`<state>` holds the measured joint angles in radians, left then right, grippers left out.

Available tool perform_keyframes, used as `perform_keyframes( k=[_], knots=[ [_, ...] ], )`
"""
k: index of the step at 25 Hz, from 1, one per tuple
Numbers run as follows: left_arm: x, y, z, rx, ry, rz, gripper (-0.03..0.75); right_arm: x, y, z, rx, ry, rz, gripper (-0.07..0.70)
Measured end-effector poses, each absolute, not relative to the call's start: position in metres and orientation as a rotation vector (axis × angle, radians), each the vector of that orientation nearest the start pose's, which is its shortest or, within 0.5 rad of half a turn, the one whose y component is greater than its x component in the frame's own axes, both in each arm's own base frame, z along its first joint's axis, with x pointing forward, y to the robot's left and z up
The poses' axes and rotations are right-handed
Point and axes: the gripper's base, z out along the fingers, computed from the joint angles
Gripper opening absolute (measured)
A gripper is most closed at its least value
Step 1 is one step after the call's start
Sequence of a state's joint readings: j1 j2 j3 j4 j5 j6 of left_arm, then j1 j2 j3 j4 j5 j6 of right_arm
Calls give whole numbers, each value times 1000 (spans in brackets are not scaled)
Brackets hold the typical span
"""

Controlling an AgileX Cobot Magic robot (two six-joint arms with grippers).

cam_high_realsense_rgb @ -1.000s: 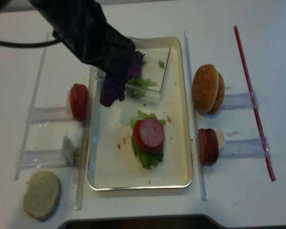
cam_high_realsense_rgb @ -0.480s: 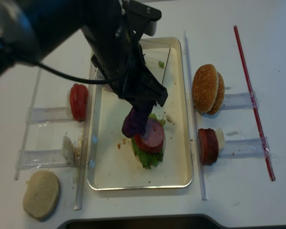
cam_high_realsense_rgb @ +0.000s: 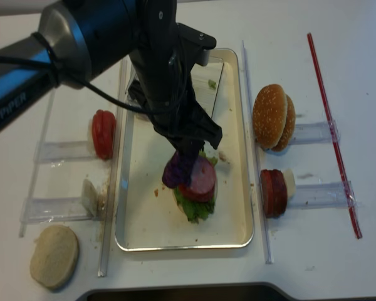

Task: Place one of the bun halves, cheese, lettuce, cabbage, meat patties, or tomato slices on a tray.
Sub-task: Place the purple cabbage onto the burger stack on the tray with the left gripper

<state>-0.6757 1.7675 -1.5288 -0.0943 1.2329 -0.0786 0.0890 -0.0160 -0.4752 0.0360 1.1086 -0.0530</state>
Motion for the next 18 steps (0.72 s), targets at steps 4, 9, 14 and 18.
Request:
perform_keyframes(
  k=[4,9,14,18],
  knots=[
    [275,-236,289,857,2874,-294,15,-7,2,267,-152,2096,65,428],
    [276,-237,284,863,2887,-290,15,-7,2,267,-152,2096,65,428],
    [282,-241,267,874,2924,-258,15,-7,2,267,-152,2096,65,428],
    [284,-242,262,877,2935,-249,15,-7,2,267,-152,2096,65,428]
  ],
)
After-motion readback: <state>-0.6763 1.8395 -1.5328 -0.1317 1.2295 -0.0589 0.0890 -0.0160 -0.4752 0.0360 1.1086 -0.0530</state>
